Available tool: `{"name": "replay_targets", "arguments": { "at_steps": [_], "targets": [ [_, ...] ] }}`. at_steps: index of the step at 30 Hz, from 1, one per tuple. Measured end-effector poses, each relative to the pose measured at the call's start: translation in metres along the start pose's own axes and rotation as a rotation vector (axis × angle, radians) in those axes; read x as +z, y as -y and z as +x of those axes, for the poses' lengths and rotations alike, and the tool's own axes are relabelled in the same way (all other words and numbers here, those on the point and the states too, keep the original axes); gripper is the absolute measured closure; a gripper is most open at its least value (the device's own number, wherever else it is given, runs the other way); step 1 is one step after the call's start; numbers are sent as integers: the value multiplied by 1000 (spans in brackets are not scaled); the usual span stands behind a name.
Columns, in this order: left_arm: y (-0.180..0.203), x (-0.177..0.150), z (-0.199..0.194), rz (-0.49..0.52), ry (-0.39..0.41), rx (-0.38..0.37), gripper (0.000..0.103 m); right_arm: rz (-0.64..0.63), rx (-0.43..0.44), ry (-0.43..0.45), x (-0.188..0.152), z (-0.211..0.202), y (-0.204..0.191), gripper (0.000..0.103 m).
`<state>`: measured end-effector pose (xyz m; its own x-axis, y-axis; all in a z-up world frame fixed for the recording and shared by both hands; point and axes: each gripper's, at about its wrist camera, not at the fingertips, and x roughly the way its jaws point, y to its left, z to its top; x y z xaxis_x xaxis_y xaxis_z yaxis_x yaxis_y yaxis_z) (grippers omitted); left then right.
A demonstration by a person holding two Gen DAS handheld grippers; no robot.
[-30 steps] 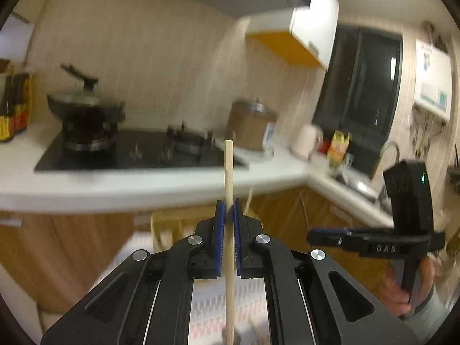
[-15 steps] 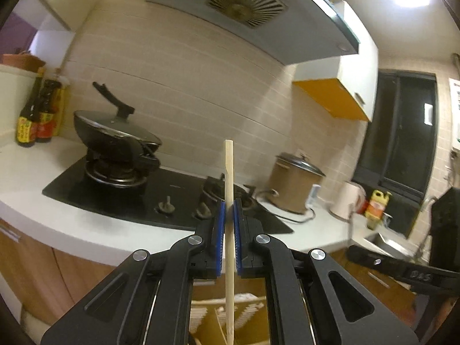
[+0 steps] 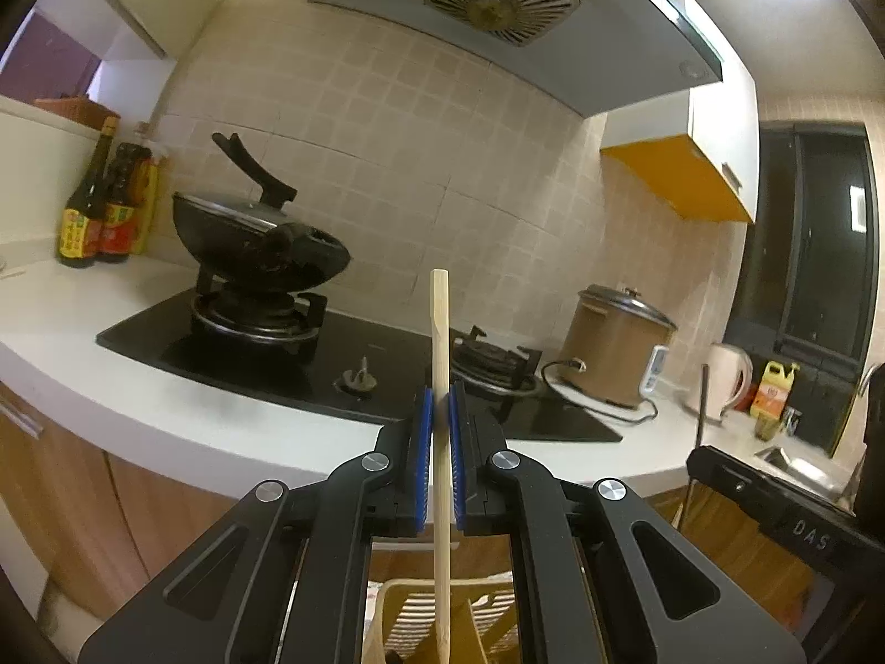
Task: Organize utensils
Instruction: 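Lower both held utensils into the beige basket and open both grippers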
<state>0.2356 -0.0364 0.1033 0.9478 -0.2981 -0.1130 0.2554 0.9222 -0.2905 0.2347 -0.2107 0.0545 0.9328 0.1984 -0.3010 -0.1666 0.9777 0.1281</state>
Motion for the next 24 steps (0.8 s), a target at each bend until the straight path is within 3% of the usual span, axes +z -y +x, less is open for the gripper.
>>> {"name": "replay_targets", "arguments": {
  "at_steps": [8,12,14,16,21,24],
  "targets": [
    [-1,-4,-11,22,-13,0,98,-17,-22,-12,-13,-5,-2,92],
    [-4,-1,-26,27,-30,-5,86,3,7,-66,-16,-15,1,91],
    [-6,2,-36,22,-40,-21,79,15,19,-78,-17,-25,3,82],
    [-10,7,-50,8,-45,-31,70,29,23,-80,-17,-41,4,55],
    [-15,27,-84,-13,-89,-49,67,56,19,-72,-4,-82,-1,55],
    [-13,36,-100,-18,-148,-93,62,68,1,-118,6,-101,-6,55]
  ]
}}
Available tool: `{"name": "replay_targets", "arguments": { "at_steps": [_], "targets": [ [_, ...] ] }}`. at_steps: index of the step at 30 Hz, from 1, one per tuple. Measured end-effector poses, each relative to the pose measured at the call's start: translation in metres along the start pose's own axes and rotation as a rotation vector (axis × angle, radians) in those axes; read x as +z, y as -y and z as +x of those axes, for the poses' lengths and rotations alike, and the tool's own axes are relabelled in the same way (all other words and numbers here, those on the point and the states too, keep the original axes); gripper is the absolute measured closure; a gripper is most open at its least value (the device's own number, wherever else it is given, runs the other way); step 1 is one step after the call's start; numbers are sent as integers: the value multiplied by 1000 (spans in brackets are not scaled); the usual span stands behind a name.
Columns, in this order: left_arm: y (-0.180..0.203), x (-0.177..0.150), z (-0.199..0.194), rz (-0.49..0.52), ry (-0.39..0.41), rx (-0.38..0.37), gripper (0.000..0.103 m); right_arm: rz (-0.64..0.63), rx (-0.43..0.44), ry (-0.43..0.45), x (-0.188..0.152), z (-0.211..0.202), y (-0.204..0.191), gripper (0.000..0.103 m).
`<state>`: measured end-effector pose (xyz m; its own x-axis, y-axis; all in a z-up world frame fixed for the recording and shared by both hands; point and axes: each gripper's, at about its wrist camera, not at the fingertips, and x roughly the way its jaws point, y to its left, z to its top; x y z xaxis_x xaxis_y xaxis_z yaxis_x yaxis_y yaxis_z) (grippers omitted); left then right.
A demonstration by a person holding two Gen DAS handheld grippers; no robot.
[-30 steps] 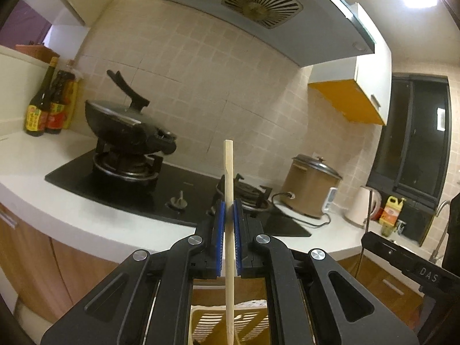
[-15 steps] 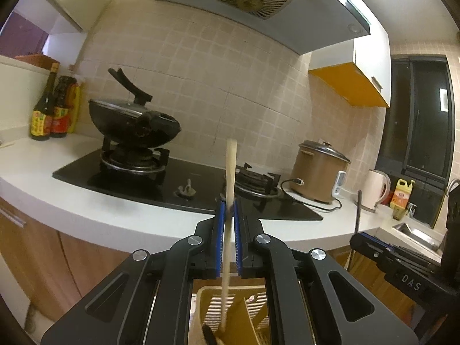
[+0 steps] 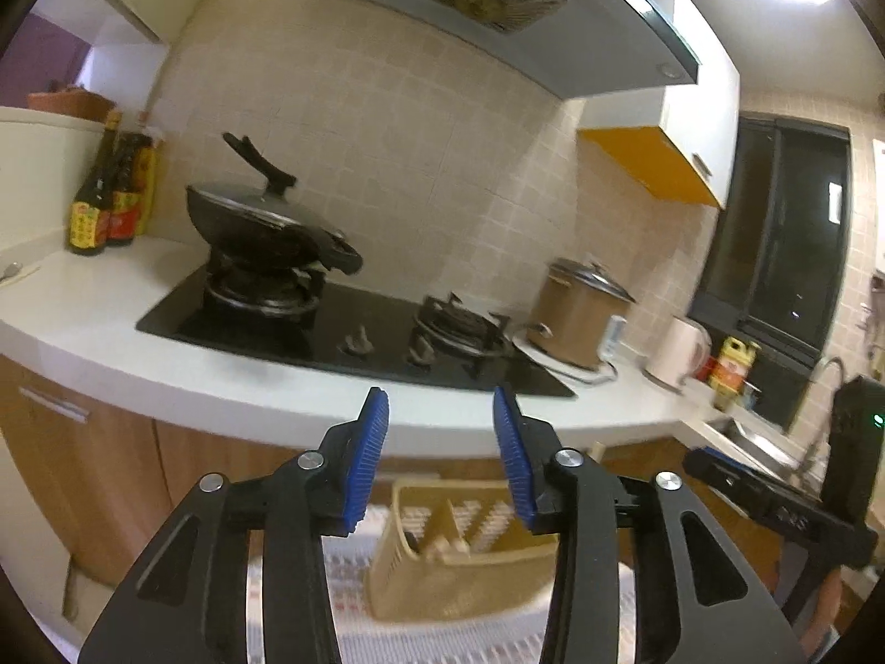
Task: Organize utensils
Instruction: 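Lower both held utensils into the beige basket and open both grippers, then close the left gripper on the clear spoon while the right grips the grey spoon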
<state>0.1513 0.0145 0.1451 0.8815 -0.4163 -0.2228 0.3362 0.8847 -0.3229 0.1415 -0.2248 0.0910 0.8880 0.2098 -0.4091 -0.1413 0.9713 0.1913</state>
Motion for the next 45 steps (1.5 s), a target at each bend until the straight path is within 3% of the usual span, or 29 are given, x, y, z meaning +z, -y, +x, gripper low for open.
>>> {"name": "replay_targets", "arguments": {
  "at_steps": [3,9,15,20,24,29,40,45],
  "targets": [
    [7,0,-17,29,-85,-11,62,29,11,-72,2,-13,-4,55],
    [12,-26,-35,56,-258,-62,61,136,58,-317,-22,-15,-3,55],
    [1,-79,-26,53,-495,-40,61,215,49,-504,-68,-6,8,55],
    [1,-148,-7,145,-751,-46,61,116,35,-620,-107,12,-13,55],
    [2,-191,1,166,-869,-71,63,125,71,-699,-133,28,-26,55],
    [2,-219,9,192,-951,-73,63,131,59,-744,-155,43,-31,55],
    [32,-235,22,333,-930,32,66,161,50,-815,-186,71,-41,55],
    [45,-239,28,402,-909,82,82,155,52,-817,-188,77,-51,55]
  ]
}}
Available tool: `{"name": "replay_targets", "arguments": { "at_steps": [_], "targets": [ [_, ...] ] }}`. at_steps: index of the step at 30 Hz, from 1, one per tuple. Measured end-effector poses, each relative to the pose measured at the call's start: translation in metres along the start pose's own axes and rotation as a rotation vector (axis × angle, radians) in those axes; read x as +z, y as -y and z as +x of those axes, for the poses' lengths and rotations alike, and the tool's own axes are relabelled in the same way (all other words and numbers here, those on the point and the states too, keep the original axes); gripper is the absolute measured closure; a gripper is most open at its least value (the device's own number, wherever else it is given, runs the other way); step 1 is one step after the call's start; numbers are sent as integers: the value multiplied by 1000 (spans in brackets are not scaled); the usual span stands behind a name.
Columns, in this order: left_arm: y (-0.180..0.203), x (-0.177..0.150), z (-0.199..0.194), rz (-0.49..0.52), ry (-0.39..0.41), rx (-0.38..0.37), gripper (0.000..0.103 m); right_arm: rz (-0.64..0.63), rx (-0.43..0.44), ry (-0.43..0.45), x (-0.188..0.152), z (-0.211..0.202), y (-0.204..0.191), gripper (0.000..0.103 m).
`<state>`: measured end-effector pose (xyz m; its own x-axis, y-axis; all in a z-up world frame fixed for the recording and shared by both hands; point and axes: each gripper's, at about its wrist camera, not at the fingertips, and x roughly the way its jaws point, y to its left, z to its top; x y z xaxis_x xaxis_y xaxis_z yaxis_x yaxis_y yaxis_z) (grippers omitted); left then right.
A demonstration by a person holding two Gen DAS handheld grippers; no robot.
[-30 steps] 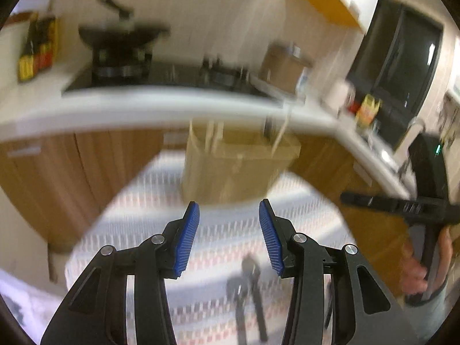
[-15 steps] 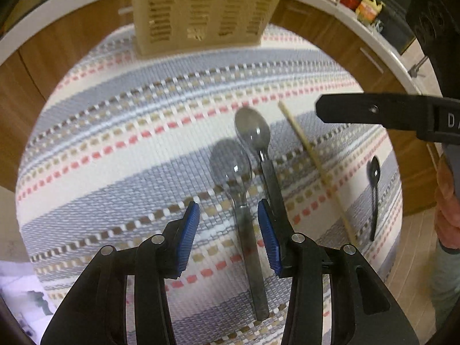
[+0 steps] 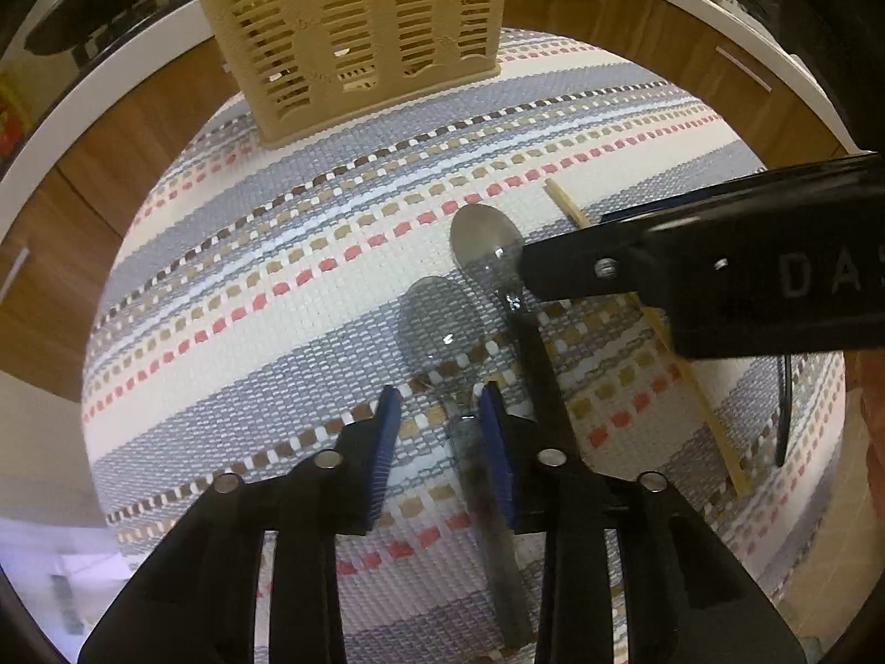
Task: Organize utensils
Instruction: 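Close the left gripper on the clear spoon while the right grips the grey spoon, then lift both spoons up over the beige basket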
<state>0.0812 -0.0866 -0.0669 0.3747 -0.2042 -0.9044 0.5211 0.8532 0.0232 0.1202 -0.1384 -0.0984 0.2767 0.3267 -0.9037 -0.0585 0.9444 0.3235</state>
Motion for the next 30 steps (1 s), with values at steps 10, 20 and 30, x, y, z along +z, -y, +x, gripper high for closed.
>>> {"name": "replay_targets", "arguments": {
  "at_steps": [10,20,30],
  "targets": [
    [-44,-12,-10,-195,58,-95,93,-17,-35,-48,6,28,-25,66],
    [-74,-19,-13,-314,91,-132,93,-124,-228,-76,9,48,-61,81],
    [-82,-22,-26,-342,140,-158,93,-241,-362,-26,-11,66,-100,92]
  ]
}}
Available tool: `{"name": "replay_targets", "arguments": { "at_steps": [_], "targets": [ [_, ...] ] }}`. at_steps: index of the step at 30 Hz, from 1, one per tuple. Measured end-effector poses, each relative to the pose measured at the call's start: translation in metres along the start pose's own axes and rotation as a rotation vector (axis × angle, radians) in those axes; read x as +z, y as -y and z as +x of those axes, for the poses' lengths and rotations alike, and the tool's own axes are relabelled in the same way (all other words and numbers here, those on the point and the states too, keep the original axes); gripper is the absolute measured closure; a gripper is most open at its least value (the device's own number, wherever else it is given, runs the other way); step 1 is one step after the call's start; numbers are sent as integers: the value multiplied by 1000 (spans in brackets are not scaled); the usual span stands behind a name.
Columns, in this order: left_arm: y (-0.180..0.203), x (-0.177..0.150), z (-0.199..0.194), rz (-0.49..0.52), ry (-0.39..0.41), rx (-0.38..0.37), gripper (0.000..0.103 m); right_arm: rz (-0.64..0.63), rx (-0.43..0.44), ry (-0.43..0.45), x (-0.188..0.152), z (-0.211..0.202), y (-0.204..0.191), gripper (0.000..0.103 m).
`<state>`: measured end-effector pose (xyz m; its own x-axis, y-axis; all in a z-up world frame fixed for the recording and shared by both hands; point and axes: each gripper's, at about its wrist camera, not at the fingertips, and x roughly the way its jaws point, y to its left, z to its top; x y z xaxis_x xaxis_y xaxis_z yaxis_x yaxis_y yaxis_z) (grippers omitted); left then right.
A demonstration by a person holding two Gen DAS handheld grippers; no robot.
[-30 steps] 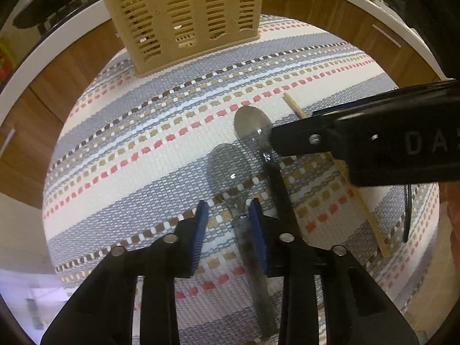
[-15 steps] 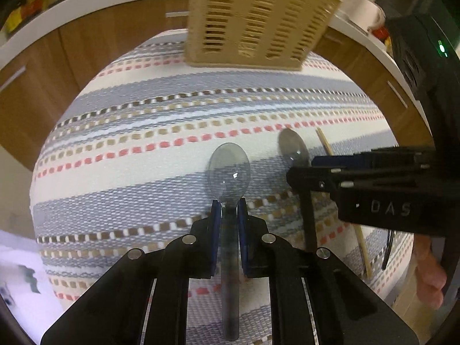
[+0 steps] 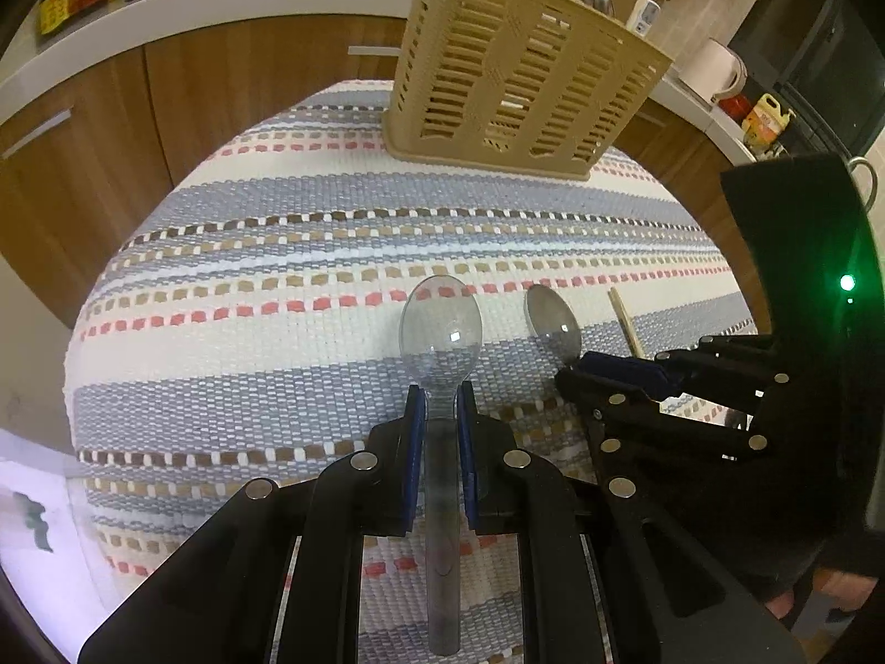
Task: Organize utensils
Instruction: 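Lift both spoons up over the beige basket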
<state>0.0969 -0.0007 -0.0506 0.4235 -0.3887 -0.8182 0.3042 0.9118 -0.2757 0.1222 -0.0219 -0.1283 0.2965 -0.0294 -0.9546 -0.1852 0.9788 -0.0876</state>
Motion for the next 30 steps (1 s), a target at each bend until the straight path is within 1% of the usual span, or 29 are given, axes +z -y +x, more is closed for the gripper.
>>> {"name": "replay_targets", "arguments": {
  "at_steps": [5,6,8,11,13,18,24,27,28,30],
  "targets": [
    [-5,-4,-5,-18,8,-10,93,29,94,-21,-3,-2,18,93],
    [-5,-4,-6,-22,11,-15,93,33,100,-23,-4,-2,20,93],
    [-5,-3,-4,-23,12,-19,93,42,115,-14,-5,-4,26,93],
    [-4,-4,-6,-22,16,-21,93,69,163,-11,-7,-4,35,93],
    [-4,-5,-7,-26,27,-29,93,83,213,2,-11,-7,48,93],
    [-4,-3,-20,-26,89,-71,93,118,285,52,-20,-21,68,93],
    [0,3,-33,-21,131,-81,93,152,345,117,-28,-45,89,93],
    [1,5,-39,-32,161,-101,93,165,372,167,-29,-58,95,93],
    [1,6,-43,-39,178,-121,93,164,376,187,-29,-62,98,93],
    [1,9,-50,-43,215,-136,93,155,374,241,-30,-74,102,93]
  ]
}}
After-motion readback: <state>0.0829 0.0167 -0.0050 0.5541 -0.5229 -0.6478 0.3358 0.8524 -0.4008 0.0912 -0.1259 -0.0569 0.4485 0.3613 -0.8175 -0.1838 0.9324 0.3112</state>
